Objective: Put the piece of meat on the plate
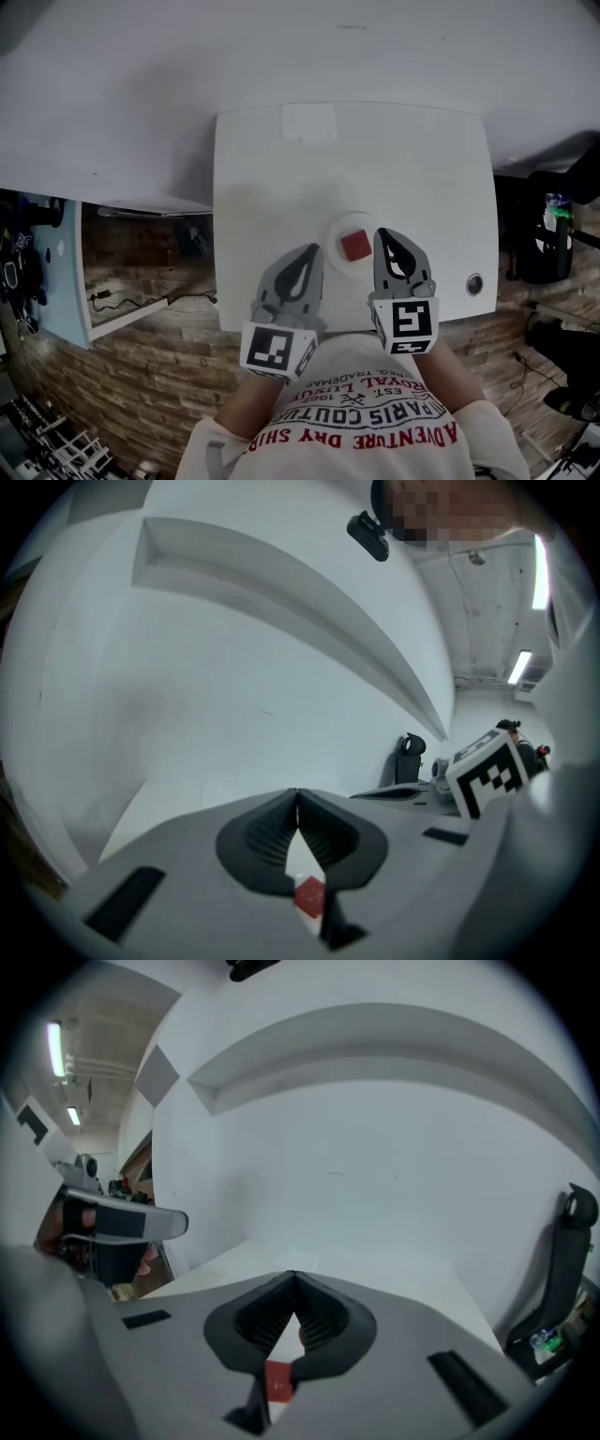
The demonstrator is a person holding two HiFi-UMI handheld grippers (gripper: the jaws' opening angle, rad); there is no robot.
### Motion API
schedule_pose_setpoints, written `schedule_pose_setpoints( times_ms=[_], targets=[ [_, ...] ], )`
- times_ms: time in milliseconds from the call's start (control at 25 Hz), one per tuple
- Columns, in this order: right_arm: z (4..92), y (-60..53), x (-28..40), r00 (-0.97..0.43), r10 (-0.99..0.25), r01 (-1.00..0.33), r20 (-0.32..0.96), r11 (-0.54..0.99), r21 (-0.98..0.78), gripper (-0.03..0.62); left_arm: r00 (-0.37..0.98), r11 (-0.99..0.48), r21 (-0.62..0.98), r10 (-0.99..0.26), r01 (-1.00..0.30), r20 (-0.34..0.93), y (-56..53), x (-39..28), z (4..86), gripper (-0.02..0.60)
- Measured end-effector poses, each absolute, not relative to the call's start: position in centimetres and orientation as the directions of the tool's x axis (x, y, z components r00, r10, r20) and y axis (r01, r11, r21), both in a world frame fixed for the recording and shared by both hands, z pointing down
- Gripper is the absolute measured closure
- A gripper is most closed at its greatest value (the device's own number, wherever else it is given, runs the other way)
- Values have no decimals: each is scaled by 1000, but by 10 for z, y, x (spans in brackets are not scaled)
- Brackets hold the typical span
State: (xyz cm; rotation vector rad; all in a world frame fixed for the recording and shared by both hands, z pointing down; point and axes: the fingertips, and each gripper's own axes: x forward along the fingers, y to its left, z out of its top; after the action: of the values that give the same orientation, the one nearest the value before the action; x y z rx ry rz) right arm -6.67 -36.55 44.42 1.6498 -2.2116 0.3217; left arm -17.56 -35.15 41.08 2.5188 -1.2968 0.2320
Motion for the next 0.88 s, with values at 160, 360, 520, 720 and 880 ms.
schedule_pose_setpoints(
  times_ms=[160,360,520,720,880],
  targets=[
    [404,-365,-60,-299,-897,-951,326,308,-25,582,581,-567,128,-789,-814,201,-351,-168,378,574],
    [366,-358,-46,-282,-924,-958,257,288,-17,582,579,-579,40,-805,-814,131,-348,-154,333,574],
    [340,-355,-39,-266,-945,-962,189,272,9,582,568,-572,-18,-817,-820,98,-348,-151,312,574],
    [329,-348,-35,-264,-950,-960,167,276,54,582,576,-580,-30,-814,-814,75,-347,-142,299,574],
    [322,-342,-42,-280,-949,-952,144,294,90,582,582,-585,-33,-810,-810,63,-346,-140,295,574]
  ],
)
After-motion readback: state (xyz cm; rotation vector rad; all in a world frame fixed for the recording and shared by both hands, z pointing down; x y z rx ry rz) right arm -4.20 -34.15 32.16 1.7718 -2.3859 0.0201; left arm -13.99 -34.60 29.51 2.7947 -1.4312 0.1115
